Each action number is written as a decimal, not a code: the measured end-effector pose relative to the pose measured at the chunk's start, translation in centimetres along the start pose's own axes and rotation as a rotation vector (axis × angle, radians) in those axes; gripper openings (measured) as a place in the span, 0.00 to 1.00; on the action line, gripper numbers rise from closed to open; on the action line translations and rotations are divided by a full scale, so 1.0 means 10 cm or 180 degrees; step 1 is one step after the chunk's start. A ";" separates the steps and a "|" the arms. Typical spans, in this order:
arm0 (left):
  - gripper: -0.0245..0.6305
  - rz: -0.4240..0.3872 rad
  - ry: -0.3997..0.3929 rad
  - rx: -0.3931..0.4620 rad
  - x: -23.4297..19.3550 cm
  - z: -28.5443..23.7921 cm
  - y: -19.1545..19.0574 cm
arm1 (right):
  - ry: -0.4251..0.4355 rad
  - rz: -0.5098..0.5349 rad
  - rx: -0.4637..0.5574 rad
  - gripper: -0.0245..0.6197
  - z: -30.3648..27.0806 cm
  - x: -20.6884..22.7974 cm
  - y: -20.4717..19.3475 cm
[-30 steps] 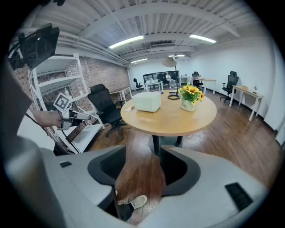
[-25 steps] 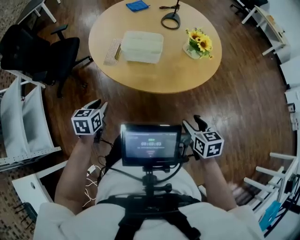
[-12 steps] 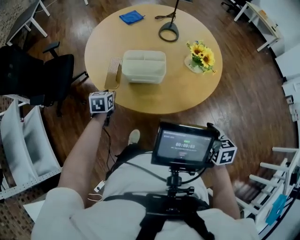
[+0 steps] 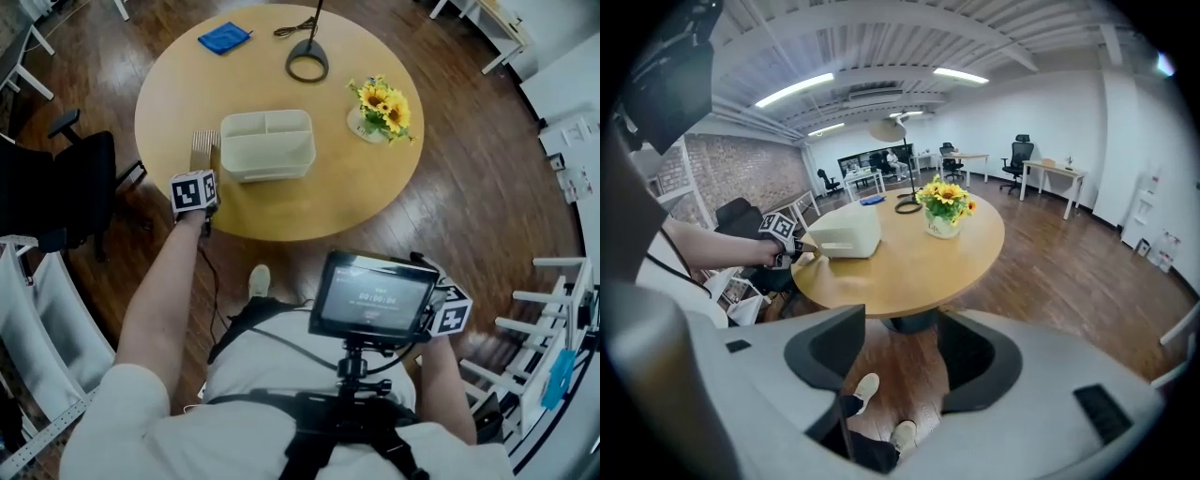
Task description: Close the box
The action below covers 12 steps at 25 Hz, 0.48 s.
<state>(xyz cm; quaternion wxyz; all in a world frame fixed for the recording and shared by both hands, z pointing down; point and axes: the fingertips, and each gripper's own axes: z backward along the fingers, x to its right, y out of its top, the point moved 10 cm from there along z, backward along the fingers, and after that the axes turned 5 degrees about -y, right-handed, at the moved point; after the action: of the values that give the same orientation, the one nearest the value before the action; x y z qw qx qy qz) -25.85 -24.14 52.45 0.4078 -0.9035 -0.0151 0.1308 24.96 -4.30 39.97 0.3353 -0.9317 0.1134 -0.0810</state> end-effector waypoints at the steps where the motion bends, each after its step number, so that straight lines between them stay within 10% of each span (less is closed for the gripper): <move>1: 0.19 -0.0006 0.0016 -0.0028 -0.02 -0.04 -0.01 | -0.0017 -0.0020 -0.0015 0.43 0.00 -0.02 -0.01; 12: 0.04 -0.0106 0.0037 0.0014 -0.17 -0.10 -0.08 | -0.0101 -0.0145 -0.0043 0.43 0.00 -0.19 -0.07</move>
<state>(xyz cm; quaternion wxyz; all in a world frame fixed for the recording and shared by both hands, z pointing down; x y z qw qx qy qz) -27.18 -24.60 54.06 0.4120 -0.9030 -0.0275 0.1187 23.24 -3.26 40.31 0.3288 -0.9375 0.0873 -0.0730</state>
